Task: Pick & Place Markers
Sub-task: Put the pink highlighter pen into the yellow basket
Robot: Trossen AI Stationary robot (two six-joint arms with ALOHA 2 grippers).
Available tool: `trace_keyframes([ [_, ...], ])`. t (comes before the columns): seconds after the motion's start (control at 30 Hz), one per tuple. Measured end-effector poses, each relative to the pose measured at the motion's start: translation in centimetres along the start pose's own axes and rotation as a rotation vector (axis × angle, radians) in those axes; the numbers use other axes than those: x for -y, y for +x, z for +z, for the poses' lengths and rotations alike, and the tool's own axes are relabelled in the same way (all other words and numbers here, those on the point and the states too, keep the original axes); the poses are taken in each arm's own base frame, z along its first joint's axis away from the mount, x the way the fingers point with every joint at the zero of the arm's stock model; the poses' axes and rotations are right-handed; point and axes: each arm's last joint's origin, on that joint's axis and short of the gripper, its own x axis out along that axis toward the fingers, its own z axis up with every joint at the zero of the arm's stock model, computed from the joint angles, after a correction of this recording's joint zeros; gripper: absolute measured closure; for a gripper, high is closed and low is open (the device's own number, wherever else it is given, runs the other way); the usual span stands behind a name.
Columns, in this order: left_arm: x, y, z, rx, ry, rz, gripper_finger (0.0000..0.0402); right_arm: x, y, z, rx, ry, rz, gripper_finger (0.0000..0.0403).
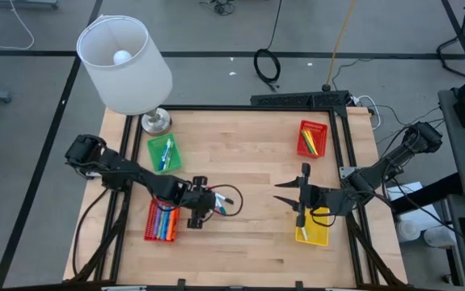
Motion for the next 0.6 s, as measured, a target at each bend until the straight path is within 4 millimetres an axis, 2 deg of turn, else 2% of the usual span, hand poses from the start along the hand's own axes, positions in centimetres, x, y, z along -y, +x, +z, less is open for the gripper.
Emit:
trace_keyframes([
  [0.13, 0.0, 0.1, 0.1, 0.007, 0.019, -0.045, 0.0221, 0.0, 0.0, 0.0, -0.001, -0.001, -0.001, 0.0267],
  [0.6, 1.0, 3.5, -0.8, -0.071, 0.077, -0.065, 0.0215, 0.1, 0.1, 0.0, -0.004, -0.009, -0.008, 0.0266],
])
